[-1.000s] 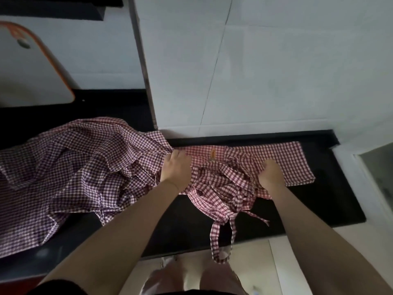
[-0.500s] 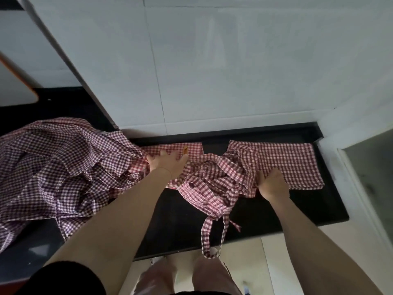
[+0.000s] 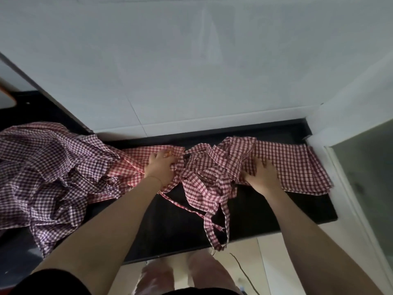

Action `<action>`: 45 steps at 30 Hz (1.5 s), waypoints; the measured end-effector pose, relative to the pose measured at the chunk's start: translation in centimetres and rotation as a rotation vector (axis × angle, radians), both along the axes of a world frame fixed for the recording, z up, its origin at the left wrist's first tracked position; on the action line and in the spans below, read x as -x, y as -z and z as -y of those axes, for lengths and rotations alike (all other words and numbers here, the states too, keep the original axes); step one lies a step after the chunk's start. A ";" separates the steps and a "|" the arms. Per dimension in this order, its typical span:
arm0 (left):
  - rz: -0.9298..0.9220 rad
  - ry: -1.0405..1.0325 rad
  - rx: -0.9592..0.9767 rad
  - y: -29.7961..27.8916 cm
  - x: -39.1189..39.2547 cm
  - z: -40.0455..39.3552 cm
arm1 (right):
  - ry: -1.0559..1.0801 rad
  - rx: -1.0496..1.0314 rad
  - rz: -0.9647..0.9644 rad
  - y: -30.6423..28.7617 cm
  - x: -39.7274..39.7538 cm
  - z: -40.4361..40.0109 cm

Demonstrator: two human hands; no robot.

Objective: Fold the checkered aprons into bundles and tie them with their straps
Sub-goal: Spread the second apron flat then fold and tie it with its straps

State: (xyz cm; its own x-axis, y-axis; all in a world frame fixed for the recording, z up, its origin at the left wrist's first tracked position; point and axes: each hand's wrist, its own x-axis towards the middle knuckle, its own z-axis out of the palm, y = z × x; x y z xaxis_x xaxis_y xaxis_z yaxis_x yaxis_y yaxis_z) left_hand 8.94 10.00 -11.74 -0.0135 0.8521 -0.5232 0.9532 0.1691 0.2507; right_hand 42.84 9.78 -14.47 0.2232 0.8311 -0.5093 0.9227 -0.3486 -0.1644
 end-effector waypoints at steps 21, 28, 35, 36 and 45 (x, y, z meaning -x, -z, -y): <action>-0.331 0.113 -0.082 -4.9 1.9 1.4 | -0.161 -0.033 -0.048 -1.1 7.2 0.6; -0.224 0.090 0.073 -1.0 1.9 3.5 | -0.169 -0.112 0.015 -0.5 2.9 2.8; -0.236 0.058 0.223 -2.2 6.2 2.8 | -0.156 0.038 0.100 -1.4 2.9 1.6; -0.244 0.032 0.161 -2.7 6.4 2.7 | -0.128 0.054 0.135 -2.0 4.2 1.1; -0.029 -0.273 0.004 -2.0 8.2 7.6 | -0.029 -0.031 -0.078 -3.4 16.8 2.0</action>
State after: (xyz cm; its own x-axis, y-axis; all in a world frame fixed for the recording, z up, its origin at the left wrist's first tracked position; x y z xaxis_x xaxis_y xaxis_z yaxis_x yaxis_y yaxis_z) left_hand 0.74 2.39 -9.70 -0.2572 0.8131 -0.5223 0.8791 0.4213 0.2230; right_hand 26.00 7.78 -11.10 0.1600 0.8520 -0.4985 0.9163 -0.3161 -0.2461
